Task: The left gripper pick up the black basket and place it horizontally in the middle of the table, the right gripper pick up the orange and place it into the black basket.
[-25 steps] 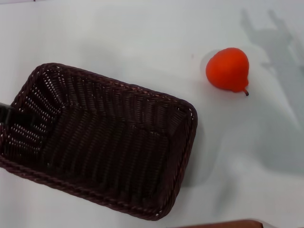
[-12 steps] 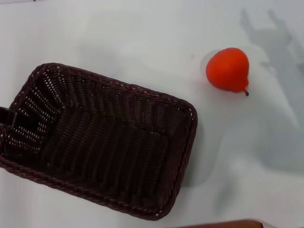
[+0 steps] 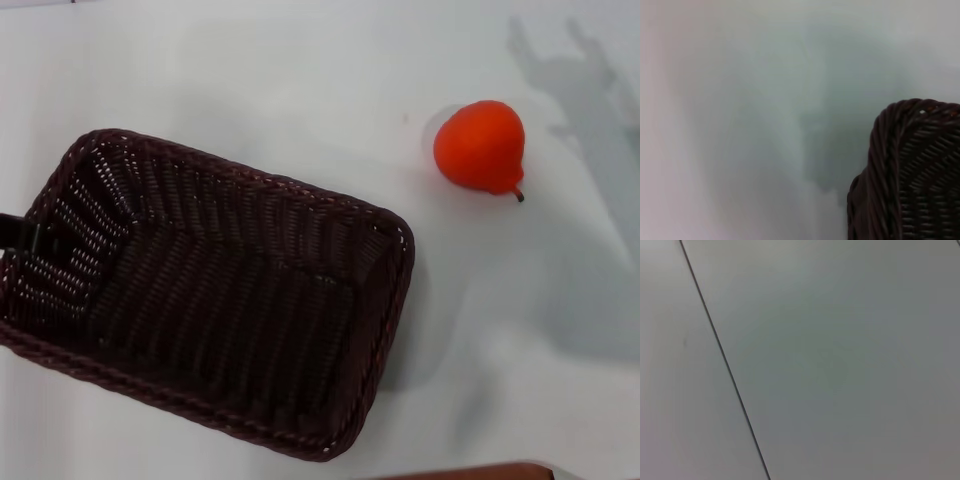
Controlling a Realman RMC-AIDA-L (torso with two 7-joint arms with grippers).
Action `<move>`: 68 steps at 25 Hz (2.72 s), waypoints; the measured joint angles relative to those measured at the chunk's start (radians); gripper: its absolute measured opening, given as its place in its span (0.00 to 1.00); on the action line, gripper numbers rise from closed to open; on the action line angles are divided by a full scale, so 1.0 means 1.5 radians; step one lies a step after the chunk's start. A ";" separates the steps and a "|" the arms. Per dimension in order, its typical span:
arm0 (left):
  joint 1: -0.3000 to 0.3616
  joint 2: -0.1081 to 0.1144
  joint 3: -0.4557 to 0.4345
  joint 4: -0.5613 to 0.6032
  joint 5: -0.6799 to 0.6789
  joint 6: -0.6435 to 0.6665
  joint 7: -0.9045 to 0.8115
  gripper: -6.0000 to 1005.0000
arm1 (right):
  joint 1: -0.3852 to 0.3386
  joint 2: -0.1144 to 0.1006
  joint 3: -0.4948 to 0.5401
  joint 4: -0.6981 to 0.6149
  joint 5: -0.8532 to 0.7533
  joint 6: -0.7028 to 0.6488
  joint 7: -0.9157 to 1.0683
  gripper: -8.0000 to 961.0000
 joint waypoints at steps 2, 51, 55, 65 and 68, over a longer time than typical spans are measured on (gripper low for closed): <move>-0.002 0.000 -0.005 0.000 -0.003 0.003 -0.031 0.13 | 0.003 0.000 0.000 0.005 0.000 -0.001 0.000 0.85; 0.101 -0.001 -0.162 -0.023 -0.234 0.081 -0.106 0.55 | -0.039 0.001 -0.154 0.084 -0.006 -0.049 0.038 0.85; 0.103 -0.001 -0.273 0.056 -0.370 0.119 0.026 0.73 | -0.052 0.001 -0.224 0.079 -0.006 -0.052 0.038 0.85; 0.120 -0.004 -0.414 0.261 -0.634 0.117 0.290 0.88 | -0.047 0.004 -0.263 0.030 -0.003 -0.130 0.038 0.85; 0.124 -0.004 -0.415 0.301 -0.677 0.103 0.338 0.88 | -0.030 0.003 -0.268 0.030 -0.005 -0.175 0.038 0.85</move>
